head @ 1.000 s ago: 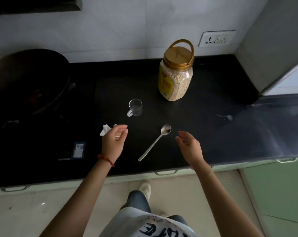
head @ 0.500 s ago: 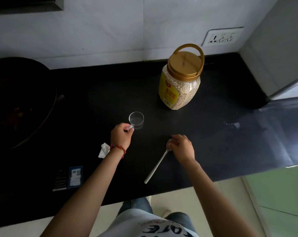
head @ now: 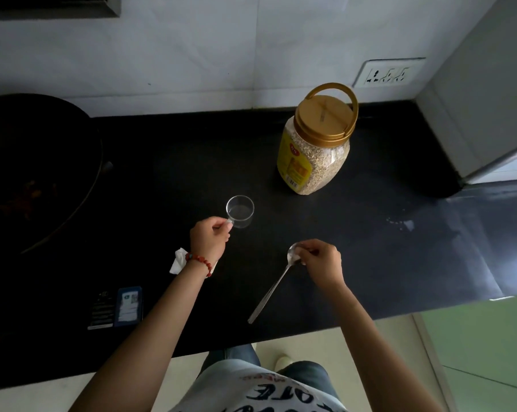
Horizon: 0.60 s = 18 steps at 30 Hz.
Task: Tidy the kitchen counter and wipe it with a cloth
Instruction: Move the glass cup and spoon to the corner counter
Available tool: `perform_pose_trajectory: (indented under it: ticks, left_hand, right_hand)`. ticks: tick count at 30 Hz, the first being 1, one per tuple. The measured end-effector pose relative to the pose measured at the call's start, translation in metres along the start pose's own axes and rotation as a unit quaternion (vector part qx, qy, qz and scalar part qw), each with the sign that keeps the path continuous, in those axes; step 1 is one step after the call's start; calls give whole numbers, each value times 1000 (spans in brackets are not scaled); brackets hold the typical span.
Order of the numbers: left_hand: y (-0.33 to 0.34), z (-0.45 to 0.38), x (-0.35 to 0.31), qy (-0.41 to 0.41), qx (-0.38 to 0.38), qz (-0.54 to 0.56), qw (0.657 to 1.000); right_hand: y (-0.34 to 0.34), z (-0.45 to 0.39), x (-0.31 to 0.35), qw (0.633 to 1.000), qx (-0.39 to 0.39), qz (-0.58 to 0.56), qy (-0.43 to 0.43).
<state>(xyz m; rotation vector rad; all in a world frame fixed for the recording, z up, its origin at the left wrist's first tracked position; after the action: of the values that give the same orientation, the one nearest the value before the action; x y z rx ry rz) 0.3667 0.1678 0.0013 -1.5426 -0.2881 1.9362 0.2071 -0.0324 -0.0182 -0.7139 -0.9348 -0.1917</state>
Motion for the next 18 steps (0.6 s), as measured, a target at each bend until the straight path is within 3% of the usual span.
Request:
perform_pose_trajectory:
  ticks: [8,14,18]
  left_hand:
    - [-47,73,11,-15,-60,140,988]
    - [-79,172,58,-39,-167,224,959]
    - [-89,259,100,-84,-267,264,923]
  right_hand:
    - [-12,26,43,992,35,-8,-125]
    - [-9,71,71,962,97,-15,-254]
    - [7,99,69,940,158,5,-304]
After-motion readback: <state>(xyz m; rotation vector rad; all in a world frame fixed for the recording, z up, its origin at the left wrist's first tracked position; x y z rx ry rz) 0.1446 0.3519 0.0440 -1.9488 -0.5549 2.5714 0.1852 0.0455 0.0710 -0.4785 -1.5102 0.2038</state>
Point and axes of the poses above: each hand's wrist, its own z-axis away from the middle knuckle, its own y-axis out of the palm, x = y × z, the point moved 8 cm from there along -z, towards the middle knuckle, and after that the axes turned 1 degree about -z, right-handed, at the moved point
